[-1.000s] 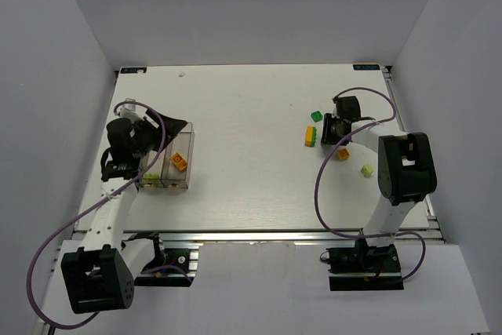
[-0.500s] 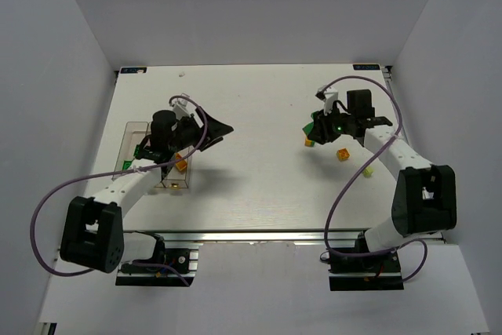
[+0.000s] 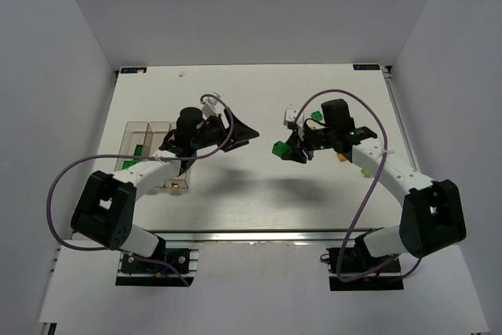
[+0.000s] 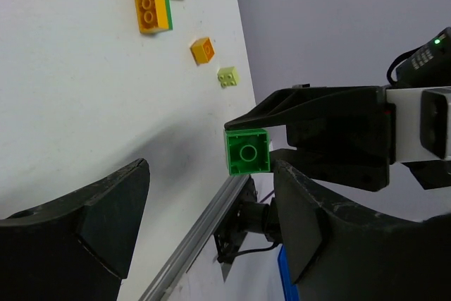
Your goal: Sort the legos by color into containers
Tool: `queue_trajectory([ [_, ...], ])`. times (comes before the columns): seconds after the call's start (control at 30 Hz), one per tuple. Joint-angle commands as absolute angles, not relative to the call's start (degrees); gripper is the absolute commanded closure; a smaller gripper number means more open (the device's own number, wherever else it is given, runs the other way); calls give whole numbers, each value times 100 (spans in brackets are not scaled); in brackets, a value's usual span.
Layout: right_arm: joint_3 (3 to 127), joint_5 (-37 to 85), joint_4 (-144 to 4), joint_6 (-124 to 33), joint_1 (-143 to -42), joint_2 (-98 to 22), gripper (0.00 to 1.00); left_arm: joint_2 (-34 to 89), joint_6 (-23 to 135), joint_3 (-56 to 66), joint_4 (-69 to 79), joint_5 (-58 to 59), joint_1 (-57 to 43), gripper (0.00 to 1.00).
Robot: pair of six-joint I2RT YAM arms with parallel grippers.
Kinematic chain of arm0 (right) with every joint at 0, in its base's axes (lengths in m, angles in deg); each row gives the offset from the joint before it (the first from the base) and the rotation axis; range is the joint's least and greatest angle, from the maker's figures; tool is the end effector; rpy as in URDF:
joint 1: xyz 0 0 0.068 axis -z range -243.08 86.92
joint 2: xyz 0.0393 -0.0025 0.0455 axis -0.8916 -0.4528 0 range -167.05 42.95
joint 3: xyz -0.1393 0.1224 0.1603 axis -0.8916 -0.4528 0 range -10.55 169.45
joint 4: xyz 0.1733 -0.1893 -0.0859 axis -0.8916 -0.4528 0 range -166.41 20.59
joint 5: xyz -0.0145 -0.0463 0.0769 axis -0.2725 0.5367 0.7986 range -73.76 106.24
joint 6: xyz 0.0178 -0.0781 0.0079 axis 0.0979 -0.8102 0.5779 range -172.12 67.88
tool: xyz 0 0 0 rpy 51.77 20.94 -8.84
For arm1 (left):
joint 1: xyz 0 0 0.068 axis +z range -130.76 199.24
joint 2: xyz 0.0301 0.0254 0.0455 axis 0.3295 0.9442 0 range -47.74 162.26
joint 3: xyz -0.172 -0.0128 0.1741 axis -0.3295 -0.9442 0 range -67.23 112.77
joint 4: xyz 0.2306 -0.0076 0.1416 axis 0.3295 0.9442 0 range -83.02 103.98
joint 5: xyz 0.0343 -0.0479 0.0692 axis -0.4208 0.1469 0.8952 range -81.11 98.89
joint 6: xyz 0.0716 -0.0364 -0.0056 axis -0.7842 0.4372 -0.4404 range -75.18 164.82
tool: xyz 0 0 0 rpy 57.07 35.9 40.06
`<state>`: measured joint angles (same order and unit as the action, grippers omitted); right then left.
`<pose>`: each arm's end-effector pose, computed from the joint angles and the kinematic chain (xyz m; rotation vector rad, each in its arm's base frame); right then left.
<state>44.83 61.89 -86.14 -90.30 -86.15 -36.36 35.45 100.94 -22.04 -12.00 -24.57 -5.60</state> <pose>0.2810 0.1738 0.2162 -1.4137 1.5942 0.7468 0.3058 -0.1838 0.1944 -0.1328 2.1440 -1.4525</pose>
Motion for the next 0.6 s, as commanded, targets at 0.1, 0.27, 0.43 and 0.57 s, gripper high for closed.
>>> queue_trajectory([
  [0.1,4658,6212,-8497,-9308,-8742,-3668,100,3821,10133,-1872,-1376,-2767,-836,19],
  [0.27,4729,6150,-8462,-9308,-8839,-3747,100,3997,10160,-1784,-1402,-2829,-985,19],
  [0.43,4694,6124,-8409,-9264,-8970,-3738,100,4164,10212,-1670,-1499,-2882,-1143,19],
  [0.57,4650,6106,-8312,-9168,-9015,-3694,100,4304,10160,-1573,-1350,-2900,-1249,20],
])
